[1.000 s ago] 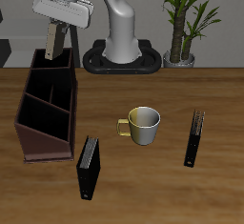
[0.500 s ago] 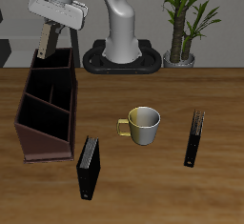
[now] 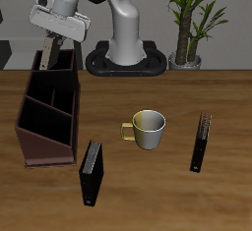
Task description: Place the yellow book into the right desk caddy's right compartment
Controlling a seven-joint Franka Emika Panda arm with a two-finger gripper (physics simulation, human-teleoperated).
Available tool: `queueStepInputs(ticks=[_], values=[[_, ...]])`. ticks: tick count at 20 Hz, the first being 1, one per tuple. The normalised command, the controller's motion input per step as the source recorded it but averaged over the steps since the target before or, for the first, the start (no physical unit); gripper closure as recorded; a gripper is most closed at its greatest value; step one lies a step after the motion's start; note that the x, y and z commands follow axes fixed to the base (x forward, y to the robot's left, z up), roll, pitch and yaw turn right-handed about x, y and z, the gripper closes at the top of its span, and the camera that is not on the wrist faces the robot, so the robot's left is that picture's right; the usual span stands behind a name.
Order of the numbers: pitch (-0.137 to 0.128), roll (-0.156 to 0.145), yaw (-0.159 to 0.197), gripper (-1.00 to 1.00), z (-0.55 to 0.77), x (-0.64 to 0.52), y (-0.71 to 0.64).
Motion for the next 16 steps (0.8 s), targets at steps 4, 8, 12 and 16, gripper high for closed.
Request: queueStepInputs(ticks=[4,8,12,16], values=[[0.072,0.011,-0.001,1.00,-0.42,0.19,0.07],[0.103,-0.003,-0.008,1.00,-0.51,0.22,-0.01],[0.081,-0.016,0.001,1.00,-0.35,0.19,0.01],[0.109,-0.037,0.027,1.00,-0.43,0.13,-0.05]])
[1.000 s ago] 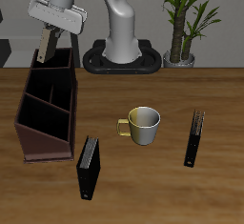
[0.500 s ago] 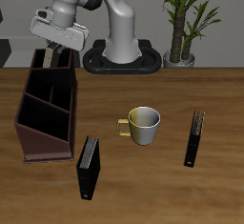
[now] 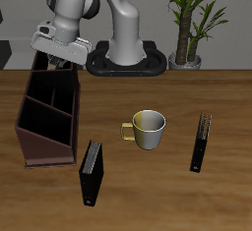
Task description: Place the yellow book into the right desk caddy's right compartment
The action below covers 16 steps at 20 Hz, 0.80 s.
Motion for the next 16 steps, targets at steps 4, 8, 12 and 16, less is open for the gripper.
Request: queueStepInputs(ticks=[4,8,12,16], values=[[0.160,0.051,-0.012,-1.00,-0.33,0.06,0.04],[-0.017,0.032,-0.001,-1.00,0.12,-0.04,0.06],[-0.008,0.029,-0.016,-1.00,0.23,0.00,0.15],[-0.077,0.050,-0.012,-1.00,0.40,-0.08,0.24]])
